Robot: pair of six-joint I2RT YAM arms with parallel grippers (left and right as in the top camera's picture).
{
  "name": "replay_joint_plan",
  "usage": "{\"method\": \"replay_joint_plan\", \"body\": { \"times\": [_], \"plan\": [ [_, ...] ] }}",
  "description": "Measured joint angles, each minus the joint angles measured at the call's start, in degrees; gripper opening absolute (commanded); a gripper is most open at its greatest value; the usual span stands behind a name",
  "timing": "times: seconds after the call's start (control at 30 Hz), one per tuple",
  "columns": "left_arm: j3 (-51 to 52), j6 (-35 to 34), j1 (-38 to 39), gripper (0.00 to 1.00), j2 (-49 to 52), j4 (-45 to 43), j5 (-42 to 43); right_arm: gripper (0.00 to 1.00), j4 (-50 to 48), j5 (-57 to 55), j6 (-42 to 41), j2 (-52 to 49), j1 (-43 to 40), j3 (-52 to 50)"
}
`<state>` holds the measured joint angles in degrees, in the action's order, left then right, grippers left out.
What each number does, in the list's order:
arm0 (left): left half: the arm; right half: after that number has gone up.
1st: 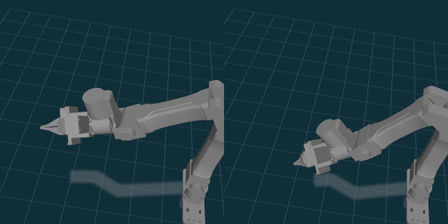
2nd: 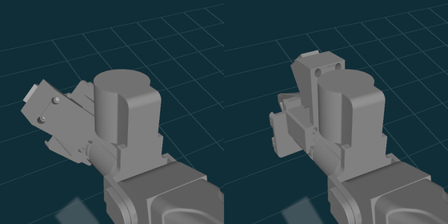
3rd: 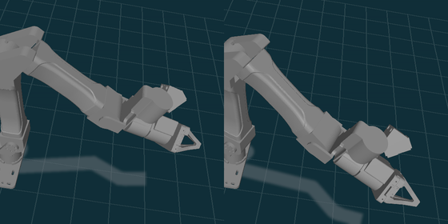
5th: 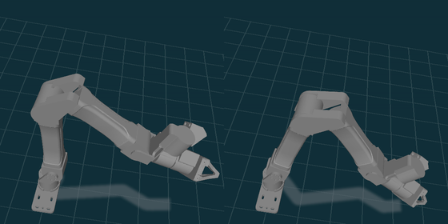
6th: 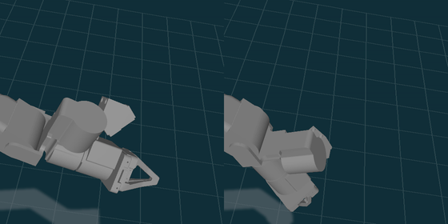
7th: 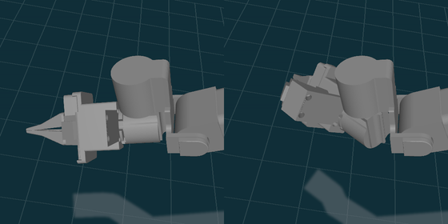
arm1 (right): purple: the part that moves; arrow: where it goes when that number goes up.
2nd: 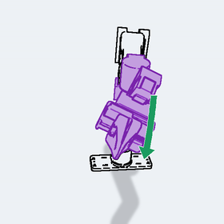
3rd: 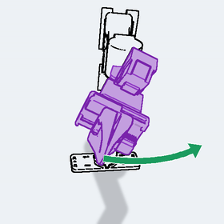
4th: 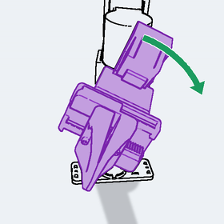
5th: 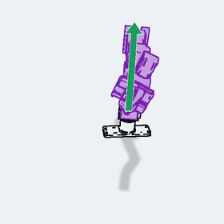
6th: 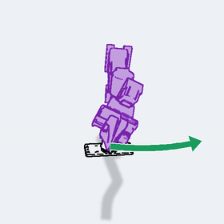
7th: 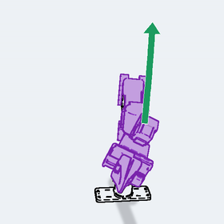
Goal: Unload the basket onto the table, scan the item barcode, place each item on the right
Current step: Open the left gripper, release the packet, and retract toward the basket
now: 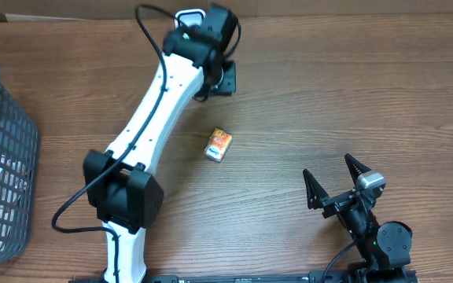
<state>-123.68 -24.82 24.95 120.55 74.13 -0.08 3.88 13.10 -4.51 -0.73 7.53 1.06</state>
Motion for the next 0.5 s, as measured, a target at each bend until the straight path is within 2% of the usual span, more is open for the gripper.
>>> {"method": "replay_joint_plan", "body": {
  "times": [0.17, 0.33, 0.5],
  "plan": [
    [-13.9, 3.5, -2.1, 0.38, 0.0, 10.5, 0.0, 1.00, 0.0, 0.0, 0.0, 0.0, 0.0, 0.0],
    [-28.9, 5.4, -7.5, 0.39, 0.0, 20.6, 0.0, 1.00, 0.0, 0.0, 0.0, 0.0, 0.0, 0.0],
    [-35.9, 8.1, -15.8, 0.41, -1.7, 22.3, 1.6, 1.00, 0.0, 0.0, 0.0, 0.0, 0.0, 0.0]
  ]
}}
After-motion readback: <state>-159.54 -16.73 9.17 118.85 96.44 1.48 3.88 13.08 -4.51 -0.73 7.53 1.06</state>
